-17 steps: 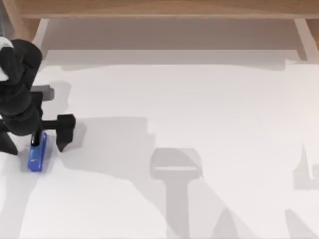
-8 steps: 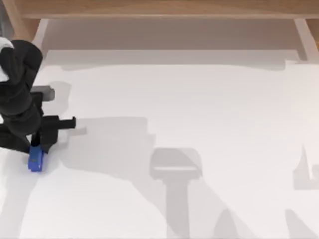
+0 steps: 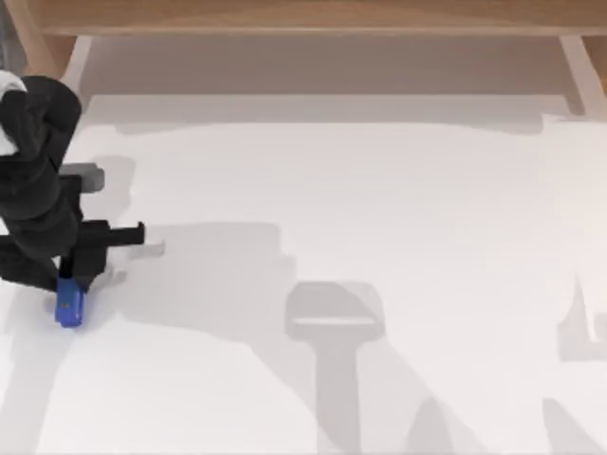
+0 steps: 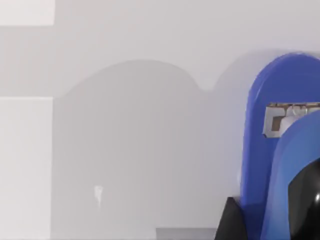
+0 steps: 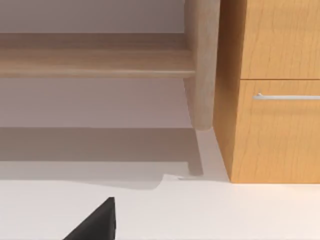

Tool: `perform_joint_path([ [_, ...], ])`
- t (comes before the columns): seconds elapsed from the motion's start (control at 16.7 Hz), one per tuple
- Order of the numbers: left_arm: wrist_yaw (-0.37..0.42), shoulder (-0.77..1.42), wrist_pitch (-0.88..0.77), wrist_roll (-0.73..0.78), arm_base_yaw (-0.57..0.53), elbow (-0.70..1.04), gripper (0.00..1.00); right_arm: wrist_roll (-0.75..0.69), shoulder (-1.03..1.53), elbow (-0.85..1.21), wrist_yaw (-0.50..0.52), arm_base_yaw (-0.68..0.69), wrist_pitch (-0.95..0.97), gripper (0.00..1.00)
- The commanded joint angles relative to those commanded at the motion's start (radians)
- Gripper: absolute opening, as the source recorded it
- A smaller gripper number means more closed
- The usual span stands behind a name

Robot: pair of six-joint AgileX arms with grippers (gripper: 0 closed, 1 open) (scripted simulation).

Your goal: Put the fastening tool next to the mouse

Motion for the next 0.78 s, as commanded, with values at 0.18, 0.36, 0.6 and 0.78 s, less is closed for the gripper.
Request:
perform_joint_path([
  [0.18, 0.003, -0.002, -0.001, -0.001, 0.001, 0.001, 0.00, 0.000, 0.000, 0.000, 0.000, 0.000, 0.000, 1.00],
  [0.36, 0.003, -0.019, -0.039, -0.002, 0.000, 0.021, 0.00, 0.000, 0.000, 0.000, 0.000, 0.000, 0.000, 1.00],
  [0.6, 0.002, -0.051, -0.107, -0.002, 0.000, 0.054, 0.00, 0.000, 0.000, 0.000, 0.000, 0.000, 0.000, 1.00],
  [0.78, 0.003, -0.056, -0.112, -0.002, 0.000, 0.059, 0.00, 0.000, 0.000, 0.000, 0.000, 0.000, 0.000, 1.00],
])
